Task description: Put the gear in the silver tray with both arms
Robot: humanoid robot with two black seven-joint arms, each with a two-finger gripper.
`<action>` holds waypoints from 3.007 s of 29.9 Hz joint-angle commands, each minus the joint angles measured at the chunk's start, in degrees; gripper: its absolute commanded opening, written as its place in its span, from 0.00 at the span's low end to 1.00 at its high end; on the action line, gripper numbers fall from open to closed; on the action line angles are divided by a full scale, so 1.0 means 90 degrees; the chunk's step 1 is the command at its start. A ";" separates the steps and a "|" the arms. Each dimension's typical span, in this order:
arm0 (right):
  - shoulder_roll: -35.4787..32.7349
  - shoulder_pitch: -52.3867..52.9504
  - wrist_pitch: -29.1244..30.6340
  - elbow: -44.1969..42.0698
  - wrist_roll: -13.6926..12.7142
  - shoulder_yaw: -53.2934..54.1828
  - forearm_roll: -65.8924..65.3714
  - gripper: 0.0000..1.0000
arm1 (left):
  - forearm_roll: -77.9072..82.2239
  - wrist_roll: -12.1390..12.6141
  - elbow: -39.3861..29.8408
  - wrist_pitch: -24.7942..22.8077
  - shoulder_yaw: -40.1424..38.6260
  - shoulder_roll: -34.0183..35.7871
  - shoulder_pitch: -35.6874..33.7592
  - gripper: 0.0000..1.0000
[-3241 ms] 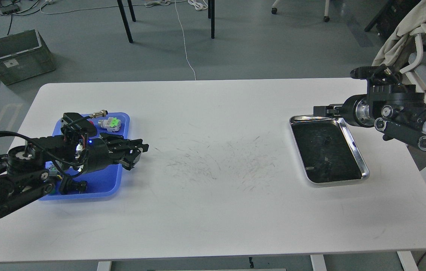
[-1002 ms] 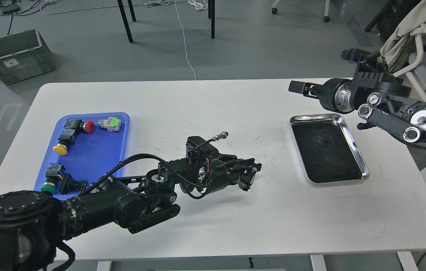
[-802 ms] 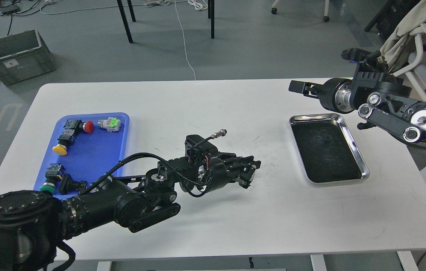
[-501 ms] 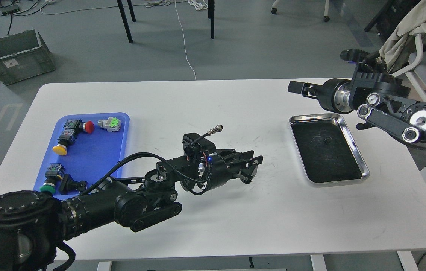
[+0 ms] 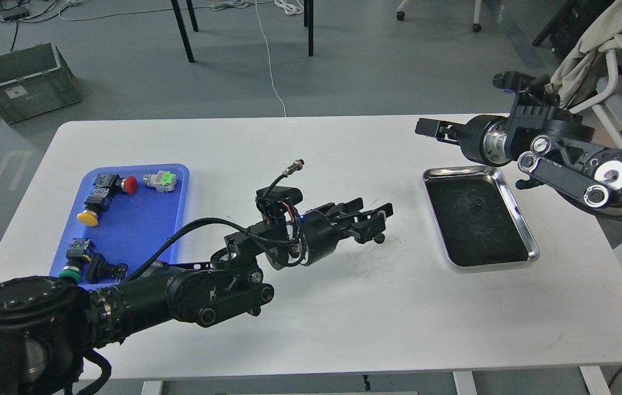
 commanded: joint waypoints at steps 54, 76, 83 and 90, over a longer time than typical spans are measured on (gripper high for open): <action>0.2296 0.1185 0.0697 0.0611 -0.0964 -0.3880 0.0161 0.68 | -0.4149 -0.0684 -0.0101 -0.1768 -0.1876 0.1963 -0.0543 0.97; 0.1166 0.2374 0.1088 0.1078 -0.0886 -0.3451 0.0258 0.01 | -0.4149 -0.0694 -0.0091 -0.1759 -0.1876 0.1973 -0.0465 0.97; -0.1207 0.2689 0.1097 0.2113 -0.0808 -0.3284 0.0142 0.02 | -0.4149 -0.0753 -0.0033 -0.1759 -0.1866 0.1982 -0.0465 0.97; -0.2207 0.1099 0.0650 0.2468 -0.0798 -0.3148 -0.0581 0.01 | -0.4149 -0.0753 -0.0013 -0.1759 -0.1856 0.1866 -0.0455 0.97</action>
